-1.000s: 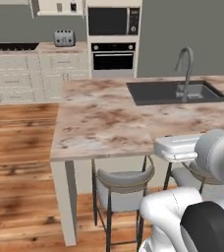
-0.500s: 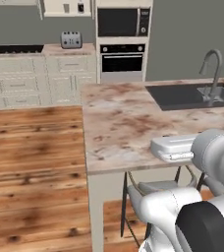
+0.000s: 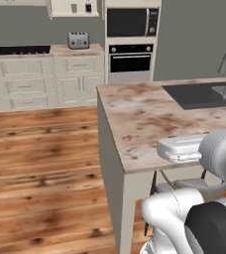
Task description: There is a bowl on the dining counter. Grab a lemon wedge from the fridge and place it in the bowl. Then get the liquor bottle and glass cup from the cabinet and place them next to the bowl.
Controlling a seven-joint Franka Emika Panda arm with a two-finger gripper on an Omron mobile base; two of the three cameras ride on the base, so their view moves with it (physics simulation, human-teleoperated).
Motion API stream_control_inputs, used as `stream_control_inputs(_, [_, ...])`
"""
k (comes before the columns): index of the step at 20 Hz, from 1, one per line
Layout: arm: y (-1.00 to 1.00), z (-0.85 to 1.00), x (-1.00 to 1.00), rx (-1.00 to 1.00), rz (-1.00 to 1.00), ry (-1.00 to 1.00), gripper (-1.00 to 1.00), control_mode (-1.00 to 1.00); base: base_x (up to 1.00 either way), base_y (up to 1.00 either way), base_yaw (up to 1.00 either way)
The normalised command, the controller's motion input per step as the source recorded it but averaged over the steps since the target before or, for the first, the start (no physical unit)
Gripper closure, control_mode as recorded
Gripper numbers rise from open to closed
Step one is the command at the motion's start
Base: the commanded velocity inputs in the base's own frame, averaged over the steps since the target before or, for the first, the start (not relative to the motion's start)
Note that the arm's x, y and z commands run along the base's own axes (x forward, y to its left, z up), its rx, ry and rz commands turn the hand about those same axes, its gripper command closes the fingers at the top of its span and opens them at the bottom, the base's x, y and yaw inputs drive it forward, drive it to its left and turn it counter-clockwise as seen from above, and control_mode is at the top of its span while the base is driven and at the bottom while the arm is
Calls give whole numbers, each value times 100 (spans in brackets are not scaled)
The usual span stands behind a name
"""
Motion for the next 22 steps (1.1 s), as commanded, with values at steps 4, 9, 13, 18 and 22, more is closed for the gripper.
stream_control_inputs(4, [0, 0, 0, 0, 0, 0, -100, 100, 38, 100, -4])
stream_control_inputs(9, [0, 0, 0, 0, 0, 0, -100, 100, 100, 100, -16])
stream_control_inputs(13, [0, 0, 0, 0, 0, 0, -100, 100, 100, 100, -19])
stream_control_inputs(18, [0, 0, 0, 0, 0, 0, -100, 100, 100, 95, -29])
stream_control_inputs(22, [0, 0, 0, 0, 0, 0, -100, 100, 77, 100, -21])
